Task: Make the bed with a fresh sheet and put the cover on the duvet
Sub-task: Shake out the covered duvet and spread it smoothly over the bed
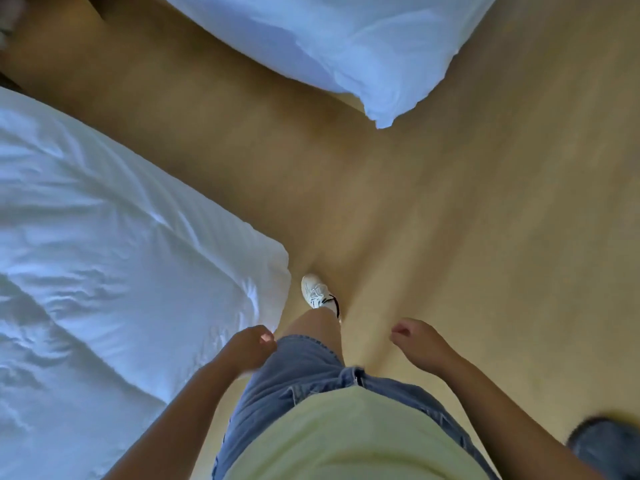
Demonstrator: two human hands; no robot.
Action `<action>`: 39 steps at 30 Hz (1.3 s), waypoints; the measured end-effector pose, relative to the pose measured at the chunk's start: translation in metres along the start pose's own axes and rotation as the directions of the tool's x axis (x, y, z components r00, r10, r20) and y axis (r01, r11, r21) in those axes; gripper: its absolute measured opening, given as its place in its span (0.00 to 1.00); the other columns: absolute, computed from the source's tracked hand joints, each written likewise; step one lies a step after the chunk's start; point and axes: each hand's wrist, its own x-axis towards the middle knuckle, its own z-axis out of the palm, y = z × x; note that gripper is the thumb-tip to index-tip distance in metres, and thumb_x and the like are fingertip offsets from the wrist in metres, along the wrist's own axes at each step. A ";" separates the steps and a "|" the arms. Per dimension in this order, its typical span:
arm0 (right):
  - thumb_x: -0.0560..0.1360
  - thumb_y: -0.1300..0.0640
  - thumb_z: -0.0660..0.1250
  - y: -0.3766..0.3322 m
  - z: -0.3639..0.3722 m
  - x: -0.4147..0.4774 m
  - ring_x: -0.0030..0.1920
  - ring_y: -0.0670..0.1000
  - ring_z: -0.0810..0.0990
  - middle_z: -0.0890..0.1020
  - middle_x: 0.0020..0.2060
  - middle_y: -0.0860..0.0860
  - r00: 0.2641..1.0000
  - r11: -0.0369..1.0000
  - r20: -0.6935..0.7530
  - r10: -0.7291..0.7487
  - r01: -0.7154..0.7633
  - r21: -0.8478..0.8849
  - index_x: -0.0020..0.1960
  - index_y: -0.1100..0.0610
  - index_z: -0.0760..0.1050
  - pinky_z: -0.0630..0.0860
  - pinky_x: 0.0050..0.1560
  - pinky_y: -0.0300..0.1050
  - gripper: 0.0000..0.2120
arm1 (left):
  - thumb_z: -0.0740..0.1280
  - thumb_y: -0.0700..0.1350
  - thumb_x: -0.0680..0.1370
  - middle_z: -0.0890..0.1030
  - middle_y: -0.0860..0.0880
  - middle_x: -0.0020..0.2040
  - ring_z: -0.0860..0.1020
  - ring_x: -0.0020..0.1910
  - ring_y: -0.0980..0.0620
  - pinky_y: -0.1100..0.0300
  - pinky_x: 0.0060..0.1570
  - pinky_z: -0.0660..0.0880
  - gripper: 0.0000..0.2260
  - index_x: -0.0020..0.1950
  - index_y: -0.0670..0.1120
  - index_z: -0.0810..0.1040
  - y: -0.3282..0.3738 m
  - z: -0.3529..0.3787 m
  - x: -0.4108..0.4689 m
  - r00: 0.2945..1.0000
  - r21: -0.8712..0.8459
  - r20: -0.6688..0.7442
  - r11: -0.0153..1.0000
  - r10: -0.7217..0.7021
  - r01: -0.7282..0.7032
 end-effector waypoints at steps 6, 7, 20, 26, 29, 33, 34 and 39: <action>0.77 0.58 0.61 -0.145 -0.118 0.116 0.44 0.49 0.75 0.77 0.41 0.49 0.995 0.988 0.045 -0.094 0.099 -0.122 0.47 0.57 0.75 0.69 0.40 0.41 0.05 | 0.60 0.48 0.80 0.77 0.46 0.62 0.74 0.59 0.48 0.59 0.57 0.70 0.13 0.62 0.45 0.74 0.073 -0.166 0.085 0.995 -0.052 -0.101 0.998 0.028 -0.033; 0.77 0.58 0.61 -0.170 -0.133 0.132 0.45 0.49 0.76 0.77 0.42 0.49 0.991 0.982 0.067 -0.116 0.125 -0.144 0.48 0.56 0.74 0.68 0.41 0.41 0.05 | 0.60 0.48 0.80 0.77 0.46 0.61 0.75 0.58 0.48 0.60 0.54 0.70 0.13 0.61 0.45 0.75 0.083 -0.193 0.097 0.991 -0.077 -0.131 0.996 0.038 -0.048; 0.77 0.58 0.59 -0.538 -0.283 0.377 0.38 0.49 0.72 0.77 0.38 0.52 0.911 0.807 0.290 -0.293 0.399 -0.436 0.44 0.60 0.73 0.67 0.38 0.42 0.08 | 0.59 0.47 0.79 0.78 0.48 0.52 0.76 0.50 0.52 0.57 0.53 0.73 0.10 0.54 0.45 0.77 0.083 -0.449 0.237 0.931 -0.501 -0.195 0.848 -0.307 0.175; 0.79 0.55 0.58 -0.716 -0.252 0.437 0.44 0.50 0.77 0.80 0.45 0.52 0.827 0.643 0.497 -0.262 0.534 -0.549 0.49 0.55 0.75 0.71 0.41 0.42 0.08 | 0.63 0.44 0.78 0.79 0.49 0.47 0.76 0.46 0.52 0.55 0.52 0.74 0.05 0.46 0.47 0.78 0.025 -0.512 0.269 0.831 -0.851 -0.140 0.495 -0.539 0.178; 0.79 0.54 0.58 -0.800 -0.211 0.467 0.38 0.48 0.75 0.79 0.40 0.50 0.795 0.565 0.554 -0.249 0.583 -0.583 0.47 0.54 0.75 0.68 0.36 0.42 0.08 | 0.63 0.43 0.77 0.78 0.50 0.44 0.76 0.45 0.52 0.56 0.48 0.73 0.06 0.42 0.50 0.78 -0.024 -0.552 0.292 0.778 -0.919 -0.108 0.360 -0.618 0.158; 0.78 0.55 0.58 -0.909 -0.160 0.482 0.38 0.50 0.75 0.81 0.42 0.54 0.779 0.465 0.586 -0.220 0.612 -0.639 0.48 0.56 0.75 0.68 0.37 0.43 0.08 | 0.62 0.42 0.76 0.77 0.52 0.39 0.76 0.40 0.53 0.58 0.45 0.72 0.08 0.39 0.50 0.76 -0.103 -0.641 0.311 0.773 -0.934 -0.090 0.323 -0.628 0.153; 0.78 0.56 0.58 -0.937 -0.148 0.484 0.38 0.50 0.75 0.81 0.43 0.55 0.774 0.451 0.597 -0.209 0.618 -0.644 0.48 0.56 0.75 0.68 0.38 0.43 0.08 | 0.61 0.42 0.75 0.76 0.52 0.37 0.75 0.38 0.54 0.57 0.44 0.73 0.09 0.36 0.50 0.76 -0.122 -0.666 0.313 0.785 -0.935 -0.090 0.324 -0.613 0.146; 0.78 0.56 0.60 -1.072 -0.096 0.492 0.35 0.49 0.71 0.76 0.36 0.51 0.744 0.416 0.632 -0.216 0.656 -0.630 0.44 0.55 0.74 0.65 0.36 0.43 0.06 | 0.59 0.45 0.79 0.78 0.48 0.50 0.76 0.51 0.49 0.55 0.56 0.74 0.10 0.51 0.45 0.79 -0.209 -0.779 0.322 0.796 -0.901 -0.087 0.388 -0.598 0.194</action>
